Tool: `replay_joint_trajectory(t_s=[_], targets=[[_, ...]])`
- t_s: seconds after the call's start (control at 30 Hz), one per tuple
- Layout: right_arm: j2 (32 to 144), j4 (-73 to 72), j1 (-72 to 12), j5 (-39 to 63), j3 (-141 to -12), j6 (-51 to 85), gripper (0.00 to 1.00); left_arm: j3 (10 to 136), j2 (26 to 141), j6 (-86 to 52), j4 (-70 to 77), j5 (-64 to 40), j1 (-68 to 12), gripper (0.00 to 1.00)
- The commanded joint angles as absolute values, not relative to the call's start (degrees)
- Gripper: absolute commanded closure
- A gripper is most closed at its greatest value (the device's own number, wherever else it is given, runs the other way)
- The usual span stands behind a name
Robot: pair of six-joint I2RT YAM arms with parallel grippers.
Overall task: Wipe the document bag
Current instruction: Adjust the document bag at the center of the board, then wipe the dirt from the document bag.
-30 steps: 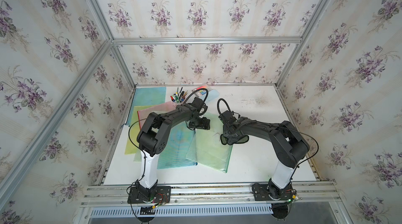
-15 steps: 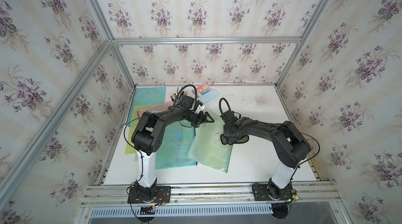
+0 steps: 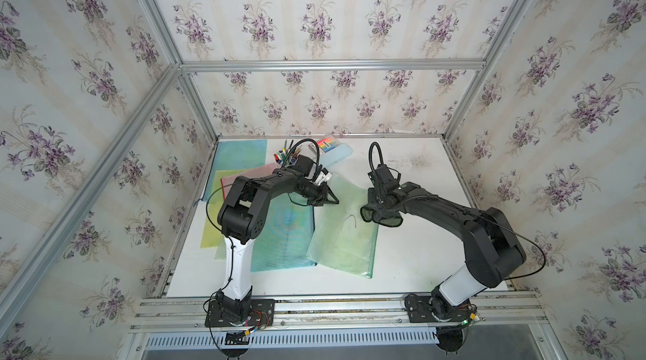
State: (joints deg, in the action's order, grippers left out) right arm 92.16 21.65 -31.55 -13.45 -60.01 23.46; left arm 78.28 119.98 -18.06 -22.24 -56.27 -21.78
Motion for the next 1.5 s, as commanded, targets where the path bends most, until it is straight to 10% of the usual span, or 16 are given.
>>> replay_joint_trajectory(t_s=[0.0,0.47,0.8,1.47], targets=[[90.9,24.9,-31.6,-15.5,-63.8,19.8,0.61,75.5,118.1,-19.6,-19.5,-54.2,-22.4,0.85],[94.3,13.0,-45.7,-4.9,-53.7,33.9,0.64,57.5,113.8,-47.2,14.7,-38.1,-28.7,1.0],[100.9,21.6,-39.9,-25.7,-52.9,38.5,0.62,56.5,113.8,-44.1,10.8,-38.4,-29.0,1.0],[99.8,21.1,-42.0,-24.5,-60.2,32.0,0.61,58.2,115.8,-41.4,8.2,-40.6,-29.5,1.0]])
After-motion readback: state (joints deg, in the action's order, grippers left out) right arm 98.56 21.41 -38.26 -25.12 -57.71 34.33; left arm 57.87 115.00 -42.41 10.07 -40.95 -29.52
